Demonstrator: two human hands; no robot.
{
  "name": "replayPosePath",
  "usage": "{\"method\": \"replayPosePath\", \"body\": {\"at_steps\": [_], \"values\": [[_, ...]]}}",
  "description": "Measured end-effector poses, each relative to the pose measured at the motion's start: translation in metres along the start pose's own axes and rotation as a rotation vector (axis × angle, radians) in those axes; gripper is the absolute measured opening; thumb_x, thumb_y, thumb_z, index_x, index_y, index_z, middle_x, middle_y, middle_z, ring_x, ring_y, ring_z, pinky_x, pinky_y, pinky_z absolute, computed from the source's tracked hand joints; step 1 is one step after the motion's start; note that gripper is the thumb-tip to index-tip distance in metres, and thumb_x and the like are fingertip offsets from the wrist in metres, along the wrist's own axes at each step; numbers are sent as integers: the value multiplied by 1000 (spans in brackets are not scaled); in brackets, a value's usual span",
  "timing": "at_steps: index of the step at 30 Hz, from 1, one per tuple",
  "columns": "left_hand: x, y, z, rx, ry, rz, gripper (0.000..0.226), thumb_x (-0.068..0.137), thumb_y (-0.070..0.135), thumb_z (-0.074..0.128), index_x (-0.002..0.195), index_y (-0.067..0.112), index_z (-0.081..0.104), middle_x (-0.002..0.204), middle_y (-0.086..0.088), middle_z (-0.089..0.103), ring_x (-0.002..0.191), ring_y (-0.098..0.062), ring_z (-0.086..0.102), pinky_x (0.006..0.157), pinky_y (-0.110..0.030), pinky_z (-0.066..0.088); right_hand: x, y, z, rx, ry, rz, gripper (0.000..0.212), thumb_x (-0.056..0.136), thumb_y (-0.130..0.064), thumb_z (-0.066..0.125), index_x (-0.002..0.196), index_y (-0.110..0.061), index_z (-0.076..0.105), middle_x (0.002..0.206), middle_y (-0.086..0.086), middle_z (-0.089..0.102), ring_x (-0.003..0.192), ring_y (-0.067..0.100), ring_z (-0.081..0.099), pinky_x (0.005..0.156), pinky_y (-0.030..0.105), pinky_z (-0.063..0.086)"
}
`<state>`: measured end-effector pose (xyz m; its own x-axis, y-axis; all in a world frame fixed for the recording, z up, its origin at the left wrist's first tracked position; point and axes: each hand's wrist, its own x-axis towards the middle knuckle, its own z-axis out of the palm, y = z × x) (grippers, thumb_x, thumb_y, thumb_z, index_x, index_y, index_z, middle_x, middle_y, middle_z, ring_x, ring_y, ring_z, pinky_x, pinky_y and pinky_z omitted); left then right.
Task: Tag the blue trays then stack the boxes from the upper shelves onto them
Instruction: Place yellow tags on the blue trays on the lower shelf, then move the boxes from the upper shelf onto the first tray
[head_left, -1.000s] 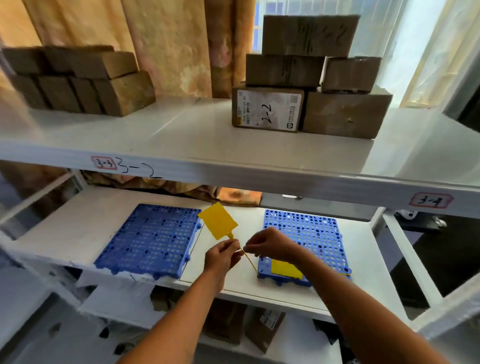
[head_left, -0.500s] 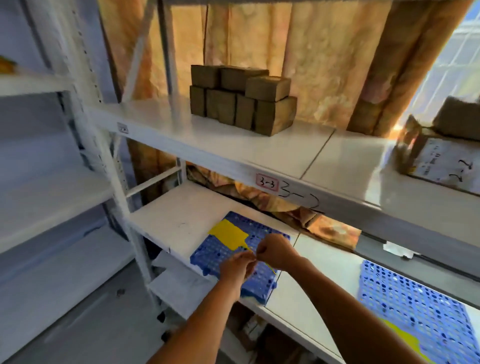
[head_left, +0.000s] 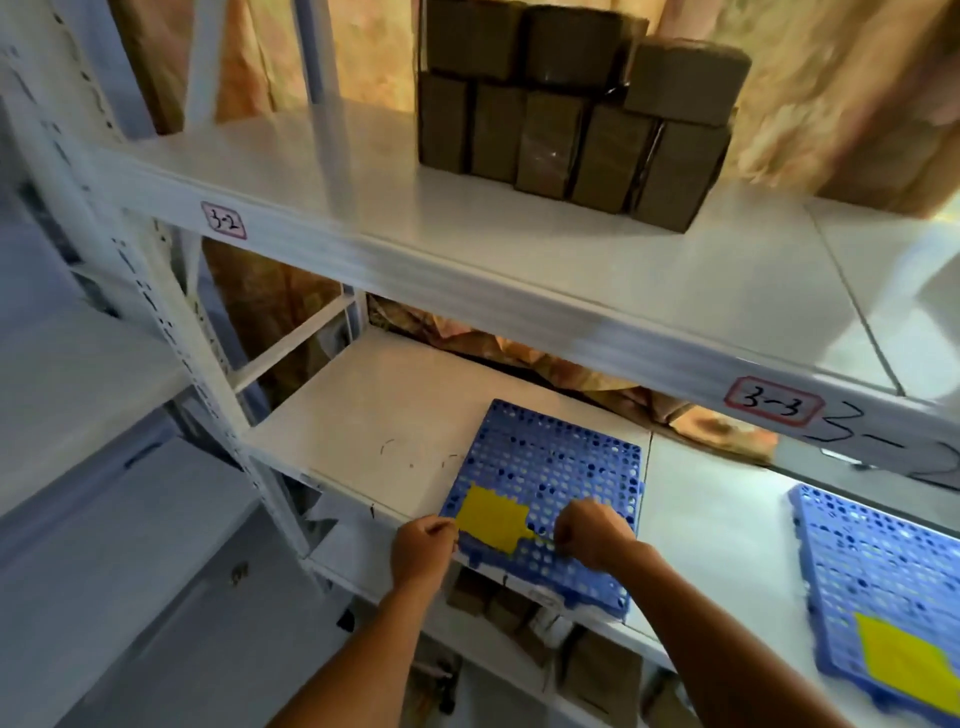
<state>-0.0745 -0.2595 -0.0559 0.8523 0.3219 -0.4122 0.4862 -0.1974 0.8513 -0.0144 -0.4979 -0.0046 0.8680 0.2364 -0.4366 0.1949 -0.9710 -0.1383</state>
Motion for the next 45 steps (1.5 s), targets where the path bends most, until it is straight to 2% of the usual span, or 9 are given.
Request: {"method": "replayPosePath", "body": {"at_steps": [6,12,17,20,25,31,36,40,45], "values": [[10,3,9,72,-35,19,22,94,17,62,81,13,78,76,-7,74,75,-27,68,70,-36,55,-1,-1,4,-48,-4,28,13,92,-22,71,96,-18,82,101,5,78,92,26,74,77,34,58],[9,0,10,223,-5,99,23,96,21,60,107,15,80,104,-7,77,95,-28,69,73,-29,47,-28,-8,13,-62,76,85,24,98,-31,63,111,-14,74,118,8,71,109,30,68,88,38,55],[-10,0,2,310,-76,186,21,98,21,57,97,17,77,109,-10,76,86,-25,64,70,-30,44,-78,-8,12,31,138,215,38,106,-44,48,121,-16,69,124,11,71,112,31,68,86,34,52],[-27,14,-2,394,-141,242,31,100,26,50,113,9,73,119,-16,72,104,-34,66,79,-36,48,-114,-8,5,113,154,313,48,109,-48,36,122,-12,66,129,16,68,116,33,66,89,36,51],[-79,57,-21,443,-194,406,41,104,39,41,132,21,65,136,-7,65,118,-28,62,91,-33,47,-185,-12,-8,257,291,404,60,108,-55,32,133,-11,63,138,13,66,126,32,61,99,37,48],[-163,128,-76,411,-192,644,58,105,53,30,150,21,48,157,-4,46,141,-25,45,109,-35,38,-265,-59,-61,329,537,323,58,108,-54,33,144,-15,57,147,15,59,135,35,55,106,39,44],[-220,199,-136,332,-117,800,73,90,74,17,127,31,62,118,-4,66,119,-30,59,89,-38,45,-304,-122,-130,334,672,183,55,107,-51,36,139,-13,60,137,18,64,127,38,59,103,42,48],[-226,246,-171,355,-27,903,59,105,54,26,150,22,47,154,-6,49,137,-27,47,105,-35,36,-311,-163,-181,358,793,112,59,106,-55,37,146,-16,56,147,13,59,135,34,54,109,43,41],[-192,287,-199,289,12,892,64,103,59,24,152,23,44,156,-6,46,141,-27,44,111,-38,33,-272,-193,-228,362,853,37,63,106,-56,38,151,-15,51,153,11,54,140,30,51,114,40,39]]}}
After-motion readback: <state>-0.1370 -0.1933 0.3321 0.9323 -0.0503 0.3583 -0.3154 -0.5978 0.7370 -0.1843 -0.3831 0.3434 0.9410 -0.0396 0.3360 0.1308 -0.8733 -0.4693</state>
